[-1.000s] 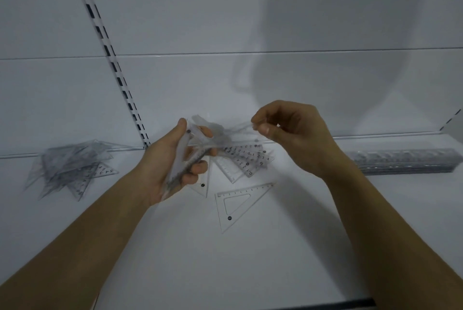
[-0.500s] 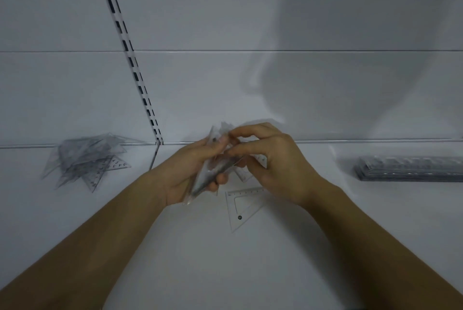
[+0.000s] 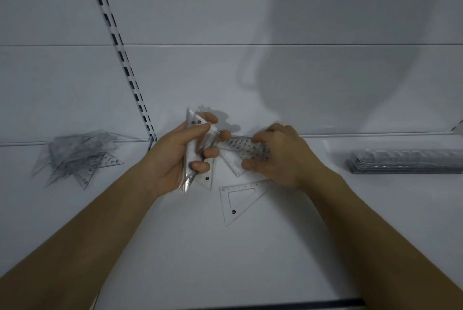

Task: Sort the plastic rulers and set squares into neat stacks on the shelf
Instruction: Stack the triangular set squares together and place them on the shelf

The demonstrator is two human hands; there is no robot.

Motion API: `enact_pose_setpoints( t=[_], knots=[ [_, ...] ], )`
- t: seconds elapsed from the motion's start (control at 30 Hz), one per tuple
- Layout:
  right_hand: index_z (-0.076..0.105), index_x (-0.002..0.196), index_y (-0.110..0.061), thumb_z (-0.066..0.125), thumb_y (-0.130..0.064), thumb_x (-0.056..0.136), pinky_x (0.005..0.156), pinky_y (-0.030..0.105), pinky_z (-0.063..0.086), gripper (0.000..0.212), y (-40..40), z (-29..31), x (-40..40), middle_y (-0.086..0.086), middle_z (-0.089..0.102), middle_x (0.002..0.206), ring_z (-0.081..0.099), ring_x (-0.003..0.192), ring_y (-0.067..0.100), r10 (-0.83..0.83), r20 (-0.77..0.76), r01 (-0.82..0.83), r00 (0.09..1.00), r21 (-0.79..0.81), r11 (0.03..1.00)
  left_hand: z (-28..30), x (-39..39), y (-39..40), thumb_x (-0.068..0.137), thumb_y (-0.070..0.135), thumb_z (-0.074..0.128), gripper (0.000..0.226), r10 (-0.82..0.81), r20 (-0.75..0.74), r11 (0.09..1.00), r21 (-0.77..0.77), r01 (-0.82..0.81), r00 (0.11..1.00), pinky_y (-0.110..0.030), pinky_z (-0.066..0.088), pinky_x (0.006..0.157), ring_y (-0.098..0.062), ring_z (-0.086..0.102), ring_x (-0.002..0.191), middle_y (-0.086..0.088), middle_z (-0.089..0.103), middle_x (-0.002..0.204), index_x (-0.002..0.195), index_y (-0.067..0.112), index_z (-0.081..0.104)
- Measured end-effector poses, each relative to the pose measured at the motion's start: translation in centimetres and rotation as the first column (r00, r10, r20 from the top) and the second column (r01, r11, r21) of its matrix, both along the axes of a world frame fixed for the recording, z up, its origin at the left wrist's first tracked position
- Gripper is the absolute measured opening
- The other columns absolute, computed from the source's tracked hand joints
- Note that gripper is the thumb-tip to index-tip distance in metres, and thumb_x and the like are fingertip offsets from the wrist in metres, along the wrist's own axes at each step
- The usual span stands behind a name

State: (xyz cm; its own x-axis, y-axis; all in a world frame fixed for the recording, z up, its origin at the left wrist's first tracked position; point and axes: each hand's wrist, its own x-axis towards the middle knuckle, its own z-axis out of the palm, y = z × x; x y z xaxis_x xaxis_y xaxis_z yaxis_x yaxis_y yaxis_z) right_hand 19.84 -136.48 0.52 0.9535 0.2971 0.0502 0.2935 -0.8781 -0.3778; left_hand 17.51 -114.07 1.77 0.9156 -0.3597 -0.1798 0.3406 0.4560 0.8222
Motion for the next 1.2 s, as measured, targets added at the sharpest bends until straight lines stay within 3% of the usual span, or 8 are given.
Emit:
enact_pose_setpoints(
  t=[0.07,0.27,0.47,0.6,0.83,1.0,1.1,1.2],
  knots=[
    [0.064,0.129,-0.020,0.073,-0.047,0.085,0.102,0.045,0.043,0.053,-0.1,-0.1,0.1,0.002,0.054,0.125,0.045,0.120,0.025,-0.004,0.009,0.003,1.000,0.042,0.999,0.0,0.0,0.1,0.095,0.025,0.057,0.006,0.012,0.013,1.000,-0.003,-0.012,1.000,-0.015,0.034,0.036,-0.009,0.045,0.057,-0.013,0.062,0.113,0.099,0.021,0.057],
    [0.069,0.111,-0.025,0.071,-0.031,0.090,0.089,0.035,0.047,0.022,-0.5,-0.5,0.8,-0.008,0.060,0.097,0.055,0.103,0.020,-0.024,0.045,0.019,0.999,0.107,0.994,0.4,-0.1,-0.4,0.091,0.048,0.052,0.026,0.137,0.039,0.988,0.067,-0.139,0.990,-0.015,0.038,0.037,-0.006,0.041,0.049,-0.010,0.071,0.111,0.095,0.022,0.057],
    [0.063,0.122,-0.029,0.069,-0.056,0.084,0.100,0.043,0.044,0.048,-0.8,-0.6,1.1,-0.005,0.049,0.114,0.046,0.114,0.021,-0.054,-0.012,0.055,0.998,0.048,0.997,0.8,-0.1,-0.6,0.088,0.060,0.049,0.038,0.189,-0.003,0.978,0.088,-0.188,0.982,-0.014,0.036,0.036,-0.005,0.037,0.041,-0.008,0.074,0.101,0.095,0.023,0.055],
    [0.064,0.112,-0.028,0.076,-0.053,0.078,0.099,0.043,0.045,0.044,-0.8,-0.5,1.3,-0.006,0.049,0.110,0.049,0.111,0.022,-0.079,-0.023,0.081,0.997,0.073,0.994,0.5,-0.1,-0.2,0.092,0.072,0.033,0.058,0.155,-0.068,0.987,0.048,-0.152,0.986,-0.013,0.031,0.033,-0.006,0.034,0.039,-0.011,0.072,0.100,0.092,0.020,0.058],
    [0.075,0.099,-0.025,0.072,-0.019,0.089,0.065,0.001,0.036,0.012,-1.2,-0.5,1.5,-0.018,0.063,0.082,0.057,0.075,-0.004,-0.170,0.171,0.098,0.970,0.367,0.925,0.1,0.0,0.1,0.096,0.056,0.043,0.043,0.077,-0.071,0.997,-0.021,-0.079,0.994,-0.021,0.046,0.044,-0.012,0.045,0.050,-0.014,0.068,0.107,0.106,0.017,0.060],
    [0.079,0.100,-0.026,0.072,-0.017,0.091,0.079,0.001,0.038,0.015,-1.0,-0.2,1.3,-0.011,0.072,0.100,0.059,0.085,0.001,-0.187,0.175,0.094,0.967,0.438,0.894,0.1,0.2,0.0,0.100,0.051,0.040,0.039,0.079,0.004,0.997,-0.015,-0.079,0.997,-0.026,0.049,0.060,-0.017,0.054,0.068,-0.012,0.064,0.111,0.107,0.021,0.063],
    [0.079,0.094,-0.028,0.075,-0.018,0.088,0.099,0.026,0.046,0.013,-1.0,-0.2,1.4,-0.009,0.073,0.108,0.063,0.105,0.012,-0.193,0.176,0.090,0.965,0.469,0.878,0.2,0.2,0.0,0.099,0.052,0.041,0.039,0.087,-0.009,0.996,-0.003,-0.087,0.996,-0.026,0.048,0.060,-0.017,0.055,0.068,-0.012,0.066,0.110,0.109,0.020,0.063],
    [0.076,0.085,-0.029,0.073,-0.018,0.088,0.091,0.027,0.048,0.012,-1.3,0.2,1.6,-0.012,0.073,0.097,0.063,0.097,0.007,-0.200,0.123,0.108,0.972,0.523,0.845,0.3,0.1,-0.2,0.099,0.054,0.039,0.042,0.119,-0.023,0.992,0.035,-0.118,0.993,-0.023,0.050,0.056,-0.015,0.056,0.061,-0.012,0.070,0.110,0.108,0.019,0.061]
  ],
)
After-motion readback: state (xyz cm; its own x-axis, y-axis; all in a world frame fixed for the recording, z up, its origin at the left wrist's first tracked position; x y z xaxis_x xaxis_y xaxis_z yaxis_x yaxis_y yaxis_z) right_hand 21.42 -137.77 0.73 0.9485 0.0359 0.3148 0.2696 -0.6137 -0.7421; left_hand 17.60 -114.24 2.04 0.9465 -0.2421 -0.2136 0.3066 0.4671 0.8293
